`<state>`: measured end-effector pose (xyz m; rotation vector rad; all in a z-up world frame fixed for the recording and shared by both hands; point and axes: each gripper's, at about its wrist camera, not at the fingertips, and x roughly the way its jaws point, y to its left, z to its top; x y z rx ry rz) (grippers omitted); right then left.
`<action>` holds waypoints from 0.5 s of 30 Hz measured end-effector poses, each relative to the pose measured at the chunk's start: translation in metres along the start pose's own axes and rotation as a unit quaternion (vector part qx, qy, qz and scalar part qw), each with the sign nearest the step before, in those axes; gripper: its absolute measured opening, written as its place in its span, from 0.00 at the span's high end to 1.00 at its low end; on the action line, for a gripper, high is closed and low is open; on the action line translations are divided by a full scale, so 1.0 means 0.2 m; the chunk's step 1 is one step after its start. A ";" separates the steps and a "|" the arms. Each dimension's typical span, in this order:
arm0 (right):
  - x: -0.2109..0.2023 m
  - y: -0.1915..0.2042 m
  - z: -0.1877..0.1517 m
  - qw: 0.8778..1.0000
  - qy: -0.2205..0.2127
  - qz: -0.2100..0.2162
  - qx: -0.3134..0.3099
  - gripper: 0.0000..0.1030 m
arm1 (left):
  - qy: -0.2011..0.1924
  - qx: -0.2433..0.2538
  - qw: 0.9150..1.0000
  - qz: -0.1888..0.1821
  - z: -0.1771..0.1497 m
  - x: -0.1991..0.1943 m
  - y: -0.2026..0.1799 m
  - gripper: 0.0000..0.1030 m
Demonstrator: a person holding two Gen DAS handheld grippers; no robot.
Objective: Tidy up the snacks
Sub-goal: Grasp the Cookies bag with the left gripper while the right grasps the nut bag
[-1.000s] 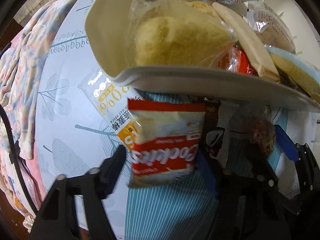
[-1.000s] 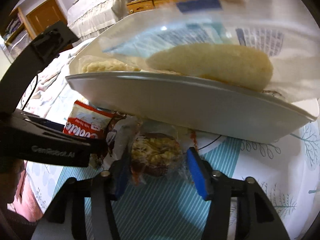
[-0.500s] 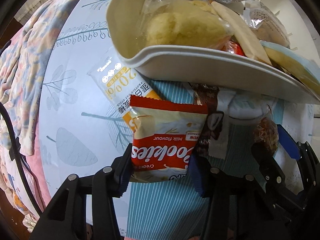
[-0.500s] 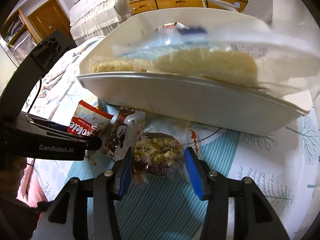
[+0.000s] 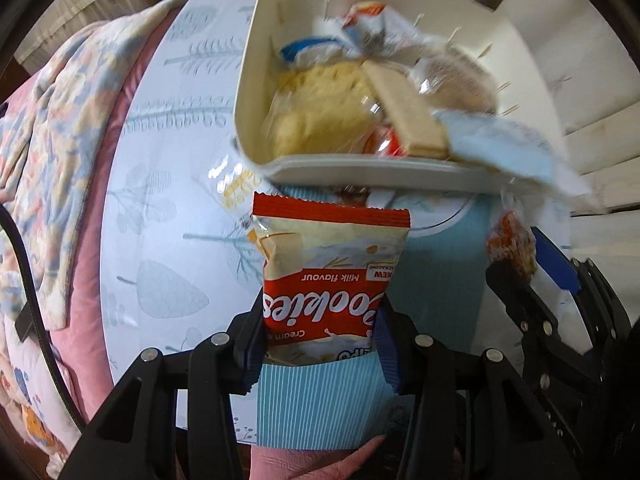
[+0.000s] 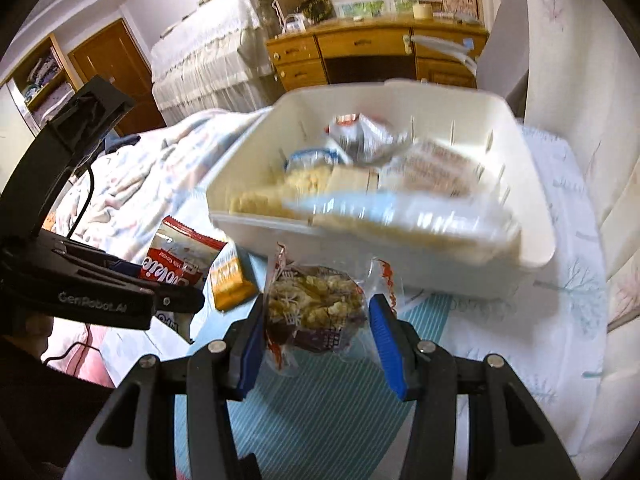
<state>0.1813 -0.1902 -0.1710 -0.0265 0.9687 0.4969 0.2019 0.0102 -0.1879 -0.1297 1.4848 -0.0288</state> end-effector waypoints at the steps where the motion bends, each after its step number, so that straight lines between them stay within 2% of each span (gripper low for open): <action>1: -0.01 0.00 0.02 1.000 -0.004 0.000 0.001 0.51 | -0.007 0.003 1.000 -0.006 0.02 -0.03 -0.01 0.56; 7: -0.06 -0.06 0.12 0.999 -0.035 -0.014 0.008 0.55 | -0.047 0.017 0.999 -0.014 0.11 -0.19 -0.05 0.56; 9: -0.06 -0.07 0.15 0.999 -0.042 -0.009 0.012 0.68 | -0.055 0.018 0.998 -0.014 0.14 -0.22 -0.05 0.56; 12: -0.06 -0.06 0.20 0.999 -0.050 -0.001 -0.004 0.72 | -0.067 0.019 0.998 -0.009 0.20 -0.23 -0.03 0.56; 15: -0.06 -0.01 0.26 0.997 -0.066 -0.003 -0.041 0.73 | -0.079 0.023 0.997 -0.004 0.28 -0.25 -0.03 0.56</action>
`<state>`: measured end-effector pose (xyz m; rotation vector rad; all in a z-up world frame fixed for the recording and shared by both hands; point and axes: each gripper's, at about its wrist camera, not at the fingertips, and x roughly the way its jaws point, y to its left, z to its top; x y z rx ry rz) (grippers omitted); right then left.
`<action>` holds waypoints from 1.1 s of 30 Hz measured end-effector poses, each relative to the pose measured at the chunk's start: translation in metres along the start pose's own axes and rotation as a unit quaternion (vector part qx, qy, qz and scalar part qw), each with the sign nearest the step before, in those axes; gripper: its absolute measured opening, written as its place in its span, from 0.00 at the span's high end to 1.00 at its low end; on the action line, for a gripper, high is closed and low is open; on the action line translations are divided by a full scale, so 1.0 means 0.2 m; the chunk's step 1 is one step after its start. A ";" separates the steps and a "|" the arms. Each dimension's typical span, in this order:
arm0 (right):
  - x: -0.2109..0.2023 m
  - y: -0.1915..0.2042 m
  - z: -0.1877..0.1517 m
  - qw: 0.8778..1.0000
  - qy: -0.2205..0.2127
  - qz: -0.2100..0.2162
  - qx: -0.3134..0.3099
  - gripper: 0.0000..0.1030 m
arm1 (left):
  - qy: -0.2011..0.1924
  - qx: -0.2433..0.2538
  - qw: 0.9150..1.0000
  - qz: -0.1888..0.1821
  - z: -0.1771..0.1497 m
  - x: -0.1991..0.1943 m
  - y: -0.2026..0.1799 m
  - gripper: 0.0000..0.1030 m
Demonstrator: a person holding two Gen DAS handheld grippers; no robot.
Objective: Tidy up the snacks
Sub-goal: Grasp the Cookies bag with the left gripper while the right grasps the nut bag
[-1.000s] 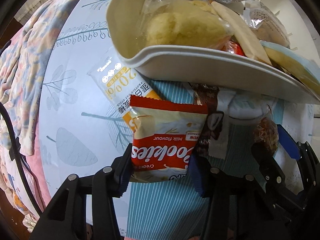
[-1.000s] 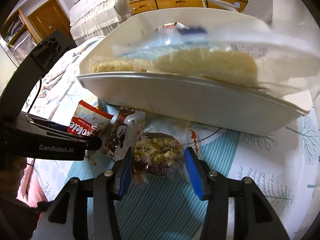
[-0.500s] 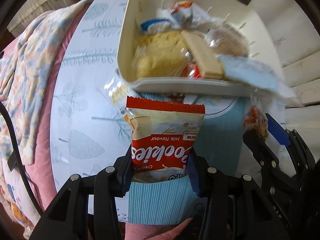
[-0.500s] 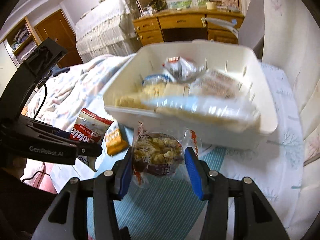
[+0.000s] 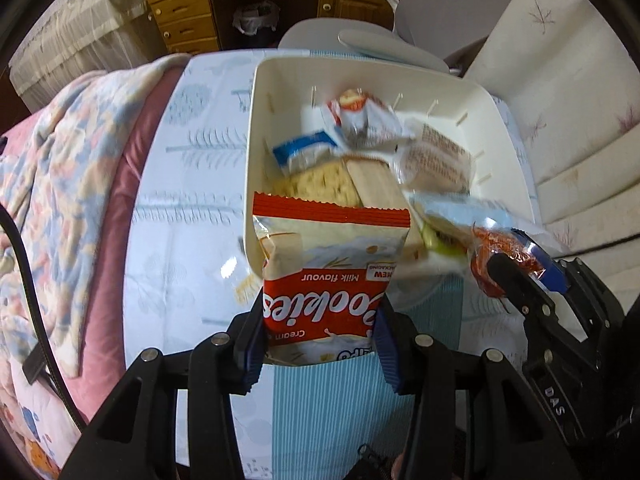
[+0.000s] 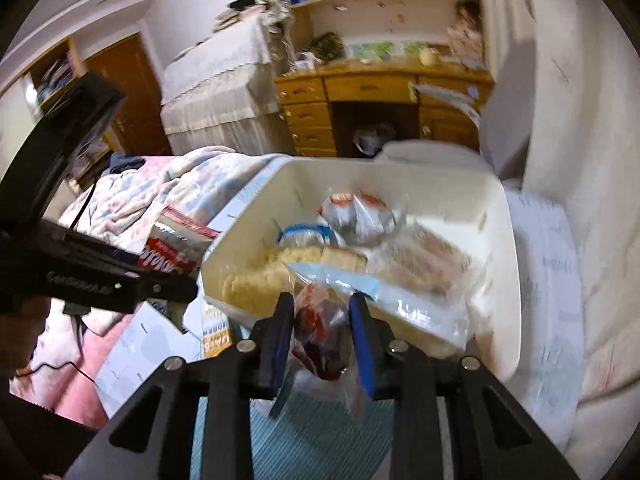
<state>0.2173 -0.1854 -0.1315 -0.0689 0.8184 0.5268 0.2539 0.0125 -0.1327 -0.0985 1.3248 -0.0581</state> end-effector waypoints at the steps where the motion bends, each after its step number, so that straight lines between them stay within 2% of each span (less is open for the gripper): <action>1: 0.01 0.00 0.03 1.000 -0.006 0.002 -0.007 0.73 | -0.004 0.001 1.000 0.000 0.02 0.00 0.00 0.56; 9: 0.12 0.00 0.13 1.000 -0.005 0.009 -0.022 0.73 | -0.006 0.002 1.000 0.008 0.17 0.07 -0.01 0.56; 19: 0.23 -0.03 0.17 1.000 0.009 0.027 0.005 0.71 | -0.006 0.004 1.000 0.004 0.25 0.13 -0.04 0.53; 21: 0.24 -0.03 0.17 1.000 0.016 0.021 0.007 0.66 | -0.011 0.000 1.000 0.006 0.26 0.13 -0.04 0.37; 23: 0.24 -0.04 0.17 1.000 0.020 0.008 0.008 0.57 | -0.020 -0.005 1.000 0.011 0.26 0.11 -0.03 0.31; 24: 0.23 -0.04 0.17 1.000 0.020 0.003 0.010 0.51 | -0.024 -0.006 1.000 0.010 0.26 0.10 -0.03 0.31; 33: 0.15 -0.11 0.17 0.999 0.016 -0.014 0.050 0.37 | -0.033 -0.014 0.999 -0.002 0.19 0.04 0.00 0.29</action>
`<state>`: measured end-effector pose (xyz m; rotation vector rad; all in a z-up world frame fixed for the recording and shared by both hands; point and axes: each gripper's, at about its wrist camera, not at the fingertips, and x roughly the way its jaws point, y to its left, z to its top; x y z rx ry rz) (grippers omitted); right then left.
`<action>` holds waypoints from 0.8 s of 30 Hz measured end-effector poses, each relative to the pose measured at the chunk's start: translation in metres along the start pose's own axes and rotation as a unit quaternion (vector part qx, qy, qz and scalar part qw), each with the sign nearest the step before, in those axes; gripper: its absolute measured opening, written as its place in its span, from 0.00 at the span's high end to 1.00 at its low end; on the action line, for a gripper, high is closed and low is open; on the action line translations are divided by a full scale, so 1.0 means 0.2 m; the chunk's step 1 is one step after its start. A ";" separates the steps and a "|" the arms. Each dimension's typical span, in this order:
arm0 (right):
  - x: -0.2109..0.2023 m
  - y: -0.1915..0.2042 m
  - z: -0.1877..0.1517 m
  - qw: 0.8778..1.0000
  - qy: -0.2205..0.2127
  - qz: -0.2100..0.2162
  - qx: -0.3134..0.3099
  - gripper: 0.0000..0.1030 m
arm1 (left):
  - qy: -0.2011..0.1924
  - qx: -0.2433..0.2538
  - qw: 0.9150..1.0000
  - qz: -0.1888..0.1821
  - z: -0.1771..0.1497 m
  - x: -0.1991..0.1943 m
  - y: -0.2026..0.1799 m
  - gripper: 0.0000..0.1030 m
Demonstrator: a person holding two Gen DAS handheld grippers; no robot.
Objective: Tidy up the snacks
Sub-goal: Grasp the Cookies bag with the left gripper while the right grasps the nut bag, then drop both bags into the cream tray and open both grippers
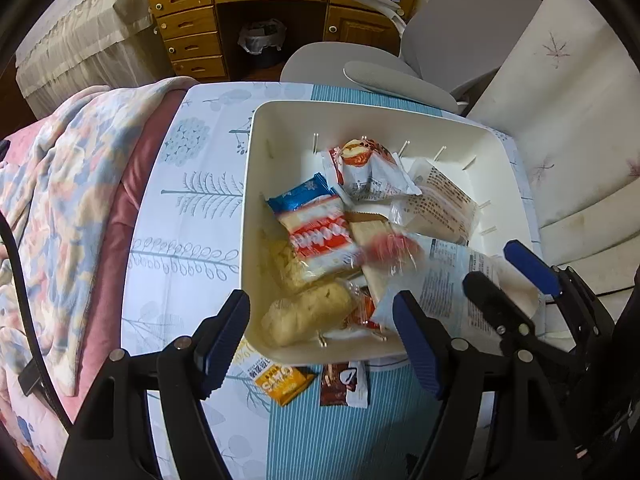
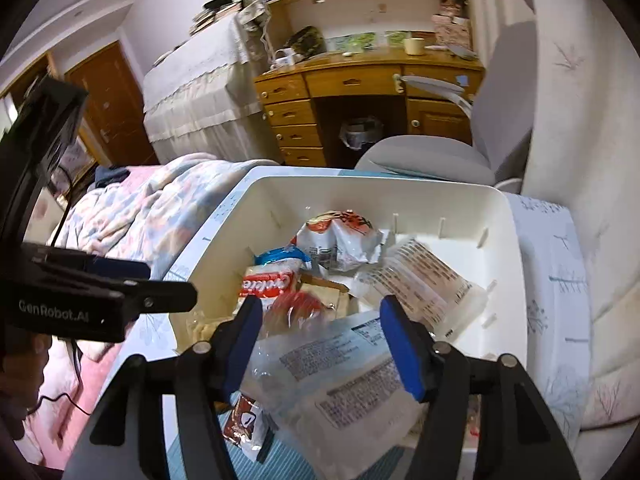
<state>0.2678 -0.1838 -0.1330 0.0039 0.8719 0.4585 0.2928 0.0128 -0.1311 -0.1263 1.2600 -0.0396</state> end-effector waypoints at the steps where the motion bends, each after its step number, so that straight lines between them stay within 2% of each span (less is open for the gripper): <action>1: -0.02 -0.01 0.00 1.000 -0.001 -0.002 0.009 0.36 | 0.000 0.000 1.000 0.000 -0.01 -0.01 0.00 0.29; 8: -0.11 -0.02 -0.03 0.998 -0.006 -0.013 0.058 0.35 | -0.011 0.011 1.000 -0.012 -0.08 -0.10 0.05 0.29; 16: -0.20 0.05 -0.10 0.991 -0.011 -0.035 0.127 0.35 | -0.018 0.026 0.999 -0.032 -0.17 -0.19 0.20 0.29; 24: -0.25 0.22 -0.23 0.978 -0.024 -0.078 0.192 0.35 | 0.017 0.073 0.996 -0.038 -0.32 -0.19 0.41 0.29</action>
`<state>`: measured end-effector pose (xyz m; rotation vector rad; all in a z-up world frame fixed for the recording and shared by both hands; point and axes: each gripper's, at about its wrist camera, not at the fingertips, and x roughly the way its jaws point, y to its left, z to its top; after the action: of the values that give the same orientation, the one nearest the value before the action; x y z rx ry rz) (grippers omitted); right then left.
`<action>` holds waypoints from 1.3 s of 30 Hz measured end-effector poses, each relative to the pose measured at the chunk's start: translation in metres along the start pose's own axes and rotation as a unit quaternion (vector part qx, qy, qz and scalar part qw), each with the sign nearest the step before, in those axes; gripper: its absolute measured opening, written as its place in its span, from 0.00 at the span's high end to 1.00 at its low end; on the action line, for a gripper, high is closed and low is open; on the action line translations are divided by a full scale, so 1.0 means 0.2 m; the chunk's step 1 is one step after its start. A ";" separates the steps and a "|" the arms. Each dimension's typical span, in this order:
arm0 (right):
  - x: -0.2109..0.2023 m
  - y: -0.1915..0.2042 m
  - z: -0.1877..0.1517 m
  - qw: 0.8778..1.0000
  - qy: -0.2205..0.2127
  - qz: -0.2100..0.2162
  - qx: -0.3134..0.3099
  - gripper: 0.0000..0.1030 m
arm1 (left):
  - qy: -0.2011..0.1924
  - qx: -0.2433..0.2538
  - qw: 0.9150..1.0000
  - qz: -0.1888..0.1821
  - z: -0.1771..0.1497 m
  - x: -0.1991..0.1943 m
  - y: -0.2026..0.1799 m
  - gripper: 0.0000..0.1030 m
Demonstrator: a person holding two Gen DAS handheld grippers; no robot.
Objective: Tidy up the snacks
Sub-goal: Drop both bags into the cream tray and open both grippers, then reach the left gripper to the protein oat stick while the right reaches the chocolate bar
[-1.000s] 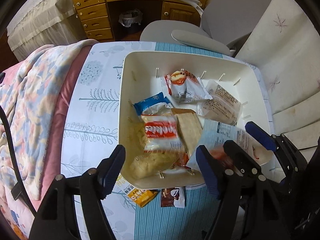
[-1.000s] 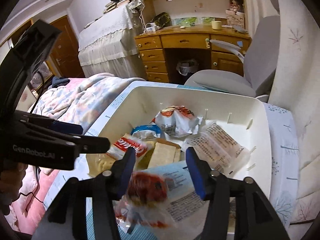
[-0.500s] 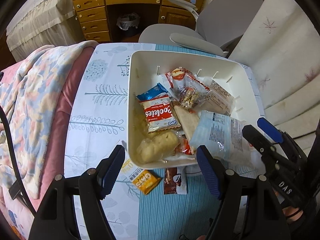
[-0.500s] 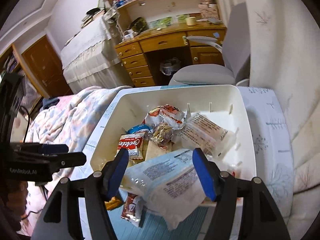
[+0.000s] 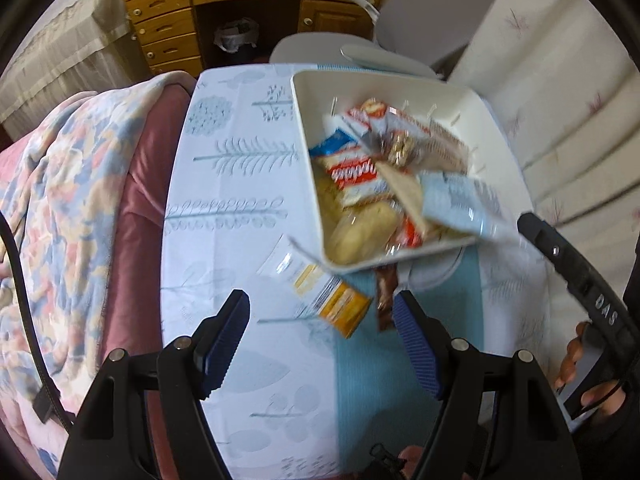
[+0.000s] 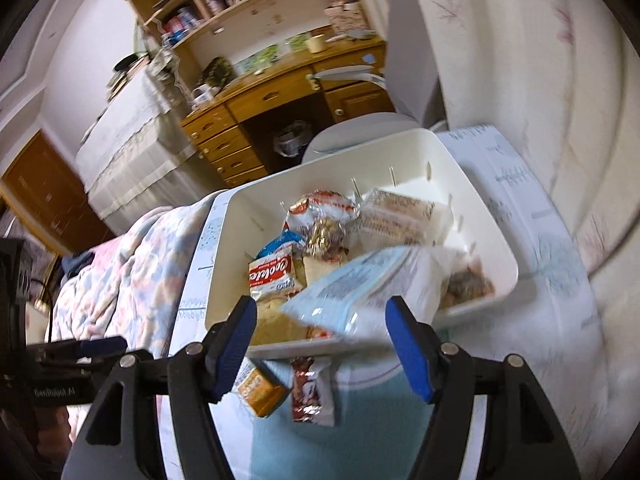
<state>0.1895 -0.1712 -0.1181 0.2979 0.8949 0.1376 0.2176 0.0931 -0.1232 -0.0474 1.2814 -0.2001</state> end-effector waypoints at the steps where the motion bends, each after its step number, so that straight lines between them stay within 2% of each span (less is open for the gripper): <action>1: 0.00 0.02 -0.03 1.000 -0.002 -0.004 0.009 0.35 | 0.004 0.009 1.000 -0.001 -0.02 0.00 0.02 0.28; 3: -0.01 0.05 -0.08 1.000 -0.004 -0.013 0.025 0.35 | 0.011 0.028 1.000 -0.004 -0.06 -0.01 0.05 0.23; 8: 0.00 0.12 -0.23 0.998 -0.006 -0.033 0.057 0.35 | 0.028 0.065 0.997 -0.018 -0.14 0.01 0.12 0.23; 12: 0.00 0.17 -0.33 0.996 -0.006 -0.047 0.076 0.35 | 0.042 0.064 0.996 -0.048 -0.20 0.05 0.17 0.23; 17: 0.02 0.21 -0.44 0.994 0.008 -0.071 0.079 0.35 | 0.063 0.021 0.993 -0.097 -0.25 0.14 0.24 0.23; 22: 0.05 0.22 -0.52 0.993 0.028 -0.089 0.069 0.35 | 0.077 -0.021 0.990 -0.113 -0.27 0.22 0.27 0.23; 30: 0.13 0.21 -0.61 0.992 0.054 -0.100 0.045 0.35 | 0.102 -0.069 0.987 -0.099 -0.26 0.36 0.25 0.23; 39: 0.26 0.22 -0.65 0.991 0.076 -0.105 -0.035 0.35 | 0.107 -0.130 0.982 -0.090 -0.18 0.51 0.21 0.23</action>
<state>0.1207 -0.0922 -0.2194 0.1263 1.0644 -0.0041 0.2169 0.1188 -0.2363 -0.3755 1.5135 -0.1941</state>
